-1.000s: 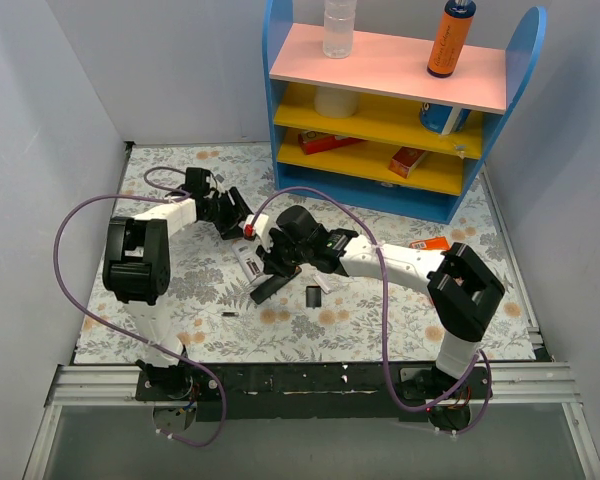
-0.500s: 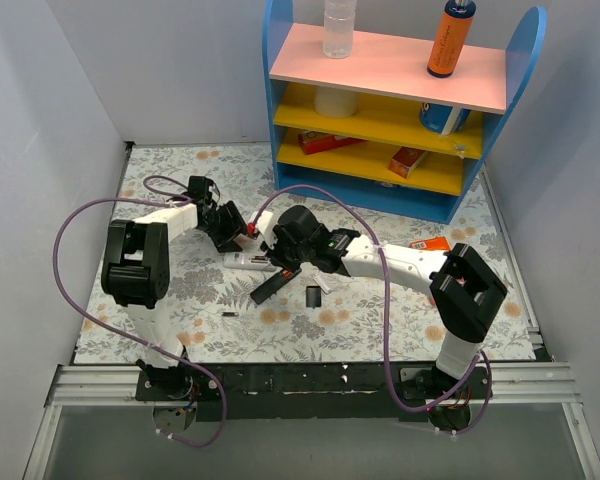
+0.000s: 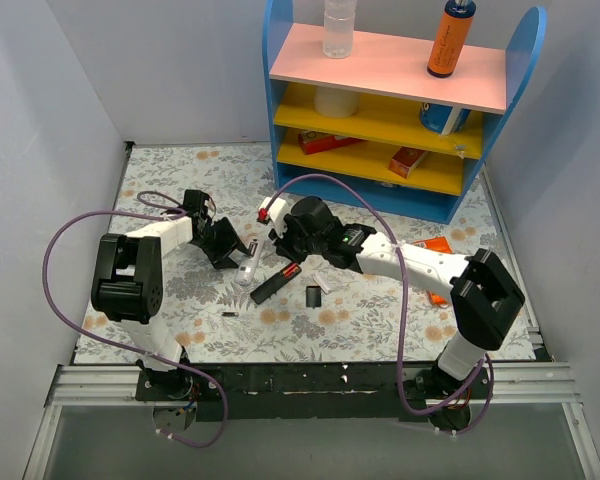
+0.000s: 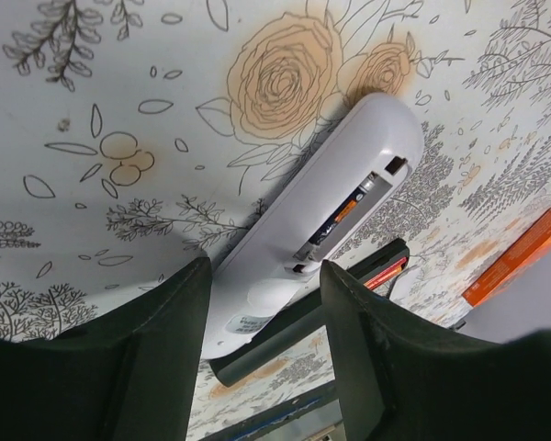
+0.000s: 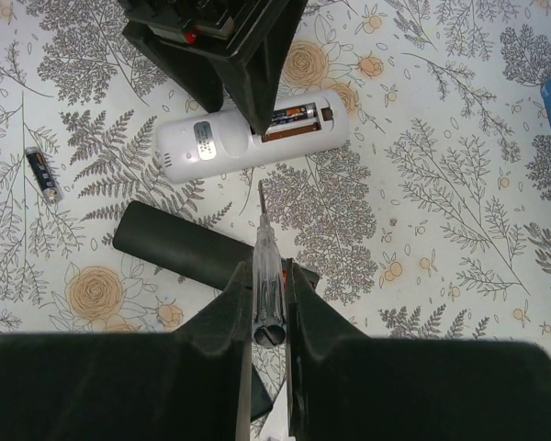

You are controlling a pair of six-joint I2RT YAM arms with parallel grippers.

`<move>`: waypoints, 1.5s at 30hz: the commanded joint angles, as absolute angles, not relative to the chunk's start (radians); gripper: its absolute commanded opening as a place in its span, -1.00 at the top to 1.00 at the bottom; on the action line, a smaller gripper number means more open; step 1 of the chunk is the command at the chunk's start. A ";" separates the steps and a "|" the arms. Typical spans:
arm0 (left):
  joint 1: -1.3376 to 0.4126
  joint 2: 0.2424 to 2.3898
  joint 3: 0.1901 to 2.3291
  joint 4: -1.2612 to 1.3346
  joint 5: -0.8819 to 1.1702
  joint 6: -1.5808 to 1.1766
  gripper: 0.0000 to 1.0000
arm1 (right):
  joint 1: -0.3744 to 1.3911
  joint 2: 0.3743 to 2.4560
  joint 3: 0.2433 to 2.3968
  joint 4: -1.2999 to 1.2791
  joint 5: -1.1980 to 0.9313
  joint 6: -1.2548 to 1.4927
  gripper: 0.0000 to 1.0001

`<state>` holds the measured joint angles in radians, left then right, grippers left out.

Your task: Unload the batteries from the remote control

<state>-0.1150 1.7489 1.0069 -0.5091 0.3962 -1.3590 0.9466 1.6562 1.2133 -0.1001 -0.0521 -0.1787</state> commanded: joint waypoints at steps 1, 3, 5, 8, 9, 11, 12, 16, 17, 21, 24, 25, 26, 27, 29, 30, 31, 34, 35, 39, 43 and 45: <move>-0.114 1.697 0.995 -0.537 0.419 -1.364 0.00 | 0.925 1.624 1.213 -0.038 -0.040 -0.121 0.97; -0.114 1.690 1.017 -0.548 0.410 -1.365 0.00 | 0.897 1.631 1.213 -0.022 -0.069 -0.104 0.97; -0.114 1.692 1.064 -0.566 0.370 -1.368 -0.04 | 0.878 1.643 1.216 0.000 -0.118 -0.085 0.97; -0.110 1.697 1.120 -0.561 0.330 -1.368 -0.05 | 0.865 1.655 1.216 0.060 -0.159 -0.071 0.97; -0.109 1.712 1.132 -0.557 0.327 -1.368 -0.04 | 0.865 1.661 1.219 0.067 -0.166 -0.066 0.97; -0.106 1.735 1.166 -0.549 0.337 -1.365 -0.03 | 0.862 1.681 1.230 0.080 -0.178 -0.058 0.97; -0.107 1.750 1.175 -0.548 0.341 -1.364 0.01 | 0.861 1.699 1.245 0.080 -0.178 -0.048 0.97; -0.106 1.818 1.209 -0.546 0.367 -1.351 0.14 | 0.861 1.736 1.269 0.094 -0.178 -0.025 0.97; -0.106 1.824 1.212 -0.543 0.364 -1.347 0.17 | 0.861 1.743 1.275 0.091 -0.176 -0.022 0.97; -0.104 1.853 1.219 -0.549 0.322 -1.330 0.29 | 0.861 1.766 1.293 0.092 -0.163 -0.009 0.97; -0.104 1.887 1.224 -0.560 0.313 -1.310 0.37 | 0.861 1.784 1.295 0.101 -0.160 -0.008 0.97; -0.104 1.894 1.223 -0.560 0.319 -1.304 0.38 | 0.859 1.789 1.295 0.101 -0.160 -0.008 0.97; -0.104 1.899 1.221 -0.552 0.327 -1.301 0.40 | 0.861 1.793 1.298 0.103 -0.156 0.015 0.97; -0.104 1.907 1.216 -0.545 0.337 -1.301 0.41 | 0.861 1.801 1.299 0.103 -0.150 0.020 0.97; -0.104 1.911 1.210 -0.538 0.351 -1.299 0.43 | 0.859 1.810 1.308 0.103 -0.135 0.026 0.97; -0.104 1.914 1.207 -0.538 0.351 -1.299 0.44 | 0.859 1.818 1.312 0.104 -0.130 0.028 0.97; -0.104 1.919 1.206 -0.538 0.354 -1.298 0.45 | 0.859 1.821 1.316 0.103 -0.127 0.032 0.97; -0.104 1.919 1.204 -0.548 0.351 -1.298 0.47 | 0.859 1.833 1.327 0.103 -0.118 0.031 0.97; -0.104 1.919 1.204 -0.552 0.348 -1.298 0.47 | 0.859 1.835 1.327 0.101 -0.115 0.032 0.97; -0.106 1.913 1.192 -0.561 0.344 -1.302 0.48 | 0.859 1.845 1.327 0.092 -0.086 0.037 0.97; -0.104 1.910 1.174 -0.555 0.354 -1.304 0.48 | 0.858 1.856 1.319 0.101 -0.087 0.044 0.97; -0.104 1.908 1.166 -0.546 0.362 -1.304 0.48 | 0.856 1.867 1.315 0.116 -0.098 0.051 0.97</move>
<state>-0.1001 1.9072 1.1980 -0.5377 0.3626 -1.3197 0.8585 1.8469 1.2854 0.0570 -0.1062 0.0311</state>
